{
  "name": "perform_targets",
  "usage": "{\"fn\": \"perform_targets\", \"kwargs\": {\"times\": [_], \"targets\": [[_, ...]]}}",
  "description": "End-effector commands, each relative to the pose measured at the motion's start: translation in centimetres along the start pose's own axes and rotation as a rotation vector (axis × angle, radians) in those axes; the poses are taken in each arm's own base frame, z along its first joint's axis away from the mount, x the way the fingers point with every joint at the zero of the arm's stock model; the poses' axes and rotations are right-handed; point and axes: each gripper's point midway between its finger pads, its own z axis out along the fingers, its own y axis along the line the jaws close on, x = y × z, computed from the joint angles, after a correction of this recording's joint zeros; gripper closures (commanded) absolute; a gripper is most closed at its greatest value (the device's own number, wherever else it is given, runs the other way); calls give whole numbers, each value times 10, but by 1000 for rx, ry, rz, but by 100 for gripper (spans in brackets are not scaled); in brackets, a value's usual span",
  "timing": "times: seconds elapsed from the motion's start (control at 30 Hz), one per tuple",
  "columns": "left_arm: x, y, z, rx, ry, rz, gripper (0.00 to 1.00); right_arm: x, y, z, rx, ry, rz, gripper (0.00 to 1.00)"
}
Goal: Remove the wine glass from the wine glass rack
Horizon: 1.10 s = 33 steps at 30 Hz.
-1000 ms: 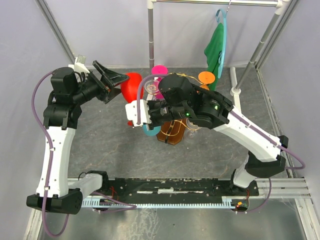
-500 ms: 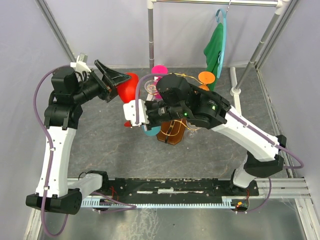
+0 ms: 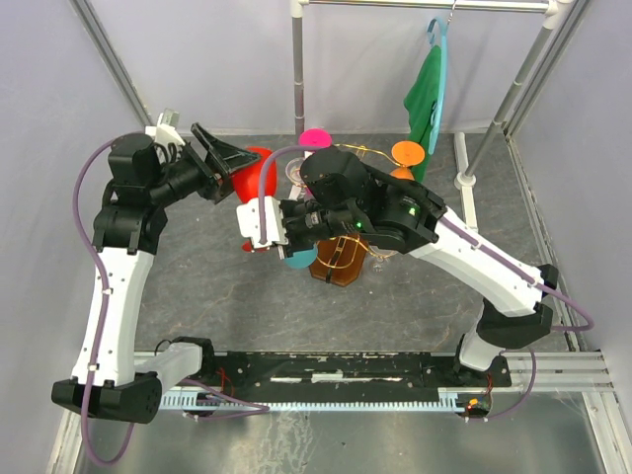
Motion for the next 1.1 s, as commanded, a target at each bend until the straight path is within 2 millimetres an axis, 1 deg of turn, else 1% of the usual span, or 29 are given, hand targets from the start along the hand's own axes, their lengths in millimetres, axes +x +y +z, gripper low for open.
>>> {"fn": "perform_targets", "kwargs": {"times": [0.0,0.03,0.07,0.1,0.13,0.2,0.23,0.3,0.43,0.57,0.6,0.67,0.7,0.83,0.87,0.9,0.93,0.97,1.07], "targets": [[6,-20,-6,80,25,78,16,-27,-18,-5,75,-84,-29,90],[3,-19,-7,64,15,96,16,-28,-22,-8,106,-92,-29,74],[-1,-17,-8,37,-2,118,16,-28,-25,-9,129,-94,-32,61],[-7,-16,-9,9,-24,143,16,-27,-28,-13,156,-97,-30,40],[-14,-17,-11,-16,-55,179,16,-25,-30,-16,186,-96,-28,24],[-32,-15,-15,-83,-122,233,15,-21,-34,-26,248,-95,-23,2],[-41,-16,-17,-107,-155,261,15,-20,-37,-33,281,-96,-21,0],[-59,-15,-22,-161,-229,302,15,-17,-41,-49,349,-90,-18,1],[-97,-10,-26,-252,-380,351,15,-14,-42,-84,455,-95,1,1],[-138,8,-37,-395,-569,405,15,-5,-34,-110,511,-106,49,1],[-149,10,-38,-411,-624,424,14,-4,-31,-116,525,-114,61,1],[-164,19,-40,-452,-703,464,12,1,-26,-128,551,-126,82,1],[-170,25,-39,-470,-730,491,12,4,-24,-132,564,-131,95,1],[-189,57,-32,-577,-806,588,13,22,-14,-134,574,-98,124,1],[-193,67,-30,-601,-827,608,12,26,-12,-134,574,-85,127,1],[-195,82,-29,-644,-844,629,12,32,-11,-132,574,-67,132,1],[-200,86,-31,-663,-882,653,12,35,-10,-133,577,-58,136,1],[-203,98,-30,-695,-918,675,11,39,-8,-132,577,-47,141,1],[-209,127,-34,-788,-997,724,11,48,-3,-135,586,-30,151,1]]}}
